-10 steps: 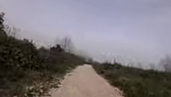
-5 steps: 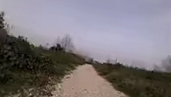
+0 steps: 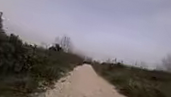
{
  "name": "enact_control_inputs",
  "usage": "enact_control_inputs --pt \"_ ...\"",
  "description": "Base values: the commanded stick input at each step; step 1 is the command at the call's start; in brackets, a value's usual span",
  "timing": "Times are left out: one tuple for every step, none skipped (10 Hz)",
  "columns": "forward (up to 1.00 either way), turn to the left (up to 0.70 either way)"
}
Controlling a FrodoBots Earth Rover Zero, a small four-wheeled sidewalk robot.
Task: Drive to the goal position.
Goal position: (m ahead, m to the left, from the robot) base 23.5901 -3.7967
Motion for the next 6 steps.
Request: enact_control_inputs --pt "0.7 0.0" --pt "0.7 0.0" --pt "0.7 0.0" --pt "0.7 -0.24" --pt "0.7 -0.35" --pt "0.7 -0.2"
